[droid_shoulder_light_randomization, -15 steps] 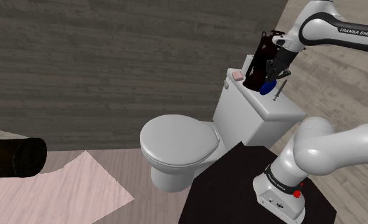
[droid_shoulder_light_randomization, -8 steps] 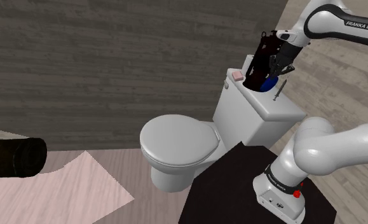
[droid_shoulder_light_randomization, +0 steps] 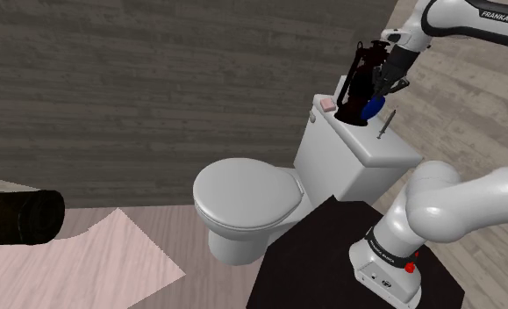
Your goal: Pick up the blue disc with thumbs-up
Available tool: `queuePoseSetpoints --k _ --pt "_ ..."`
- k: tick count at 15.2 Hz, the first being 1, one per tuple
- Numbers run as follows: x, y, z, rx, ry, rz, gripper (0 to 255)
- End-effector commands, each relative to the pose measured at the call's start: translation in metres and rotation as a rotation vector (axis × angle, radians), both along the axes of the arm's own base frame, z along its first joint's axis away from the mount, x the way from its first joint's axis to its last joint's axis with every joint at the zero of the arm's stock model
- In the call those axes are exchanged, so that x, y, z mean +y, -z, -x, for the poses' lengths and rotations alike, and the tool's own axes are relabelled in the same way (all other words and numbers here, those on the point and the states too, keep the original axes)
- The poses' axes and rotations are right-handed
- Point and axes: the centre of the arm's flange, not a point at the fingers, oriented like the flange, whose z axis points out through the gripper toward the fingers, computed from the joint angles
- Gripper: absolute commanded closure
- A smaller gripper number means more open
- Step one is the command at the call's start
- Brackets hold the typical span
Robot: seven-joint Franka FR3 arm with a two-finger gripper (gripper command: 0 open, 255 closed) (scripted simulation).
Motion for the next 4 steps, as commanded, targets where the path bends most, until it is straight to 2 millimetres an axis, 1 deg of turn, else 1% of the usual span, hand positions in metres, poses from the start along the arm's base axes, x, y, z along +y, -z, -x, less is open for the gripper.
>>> queuePoseSetpoints --k 1,2,4 --pt "0.0005 -0.0114 -0.001 0.001 -0.002 0.001 255" --pt "0.0005 -0.0167 -0.001 0.001 -0.002 0.001 255" --pt "0.0005 -0.0175 -0.001 0.001 -0.002 0.001 255"
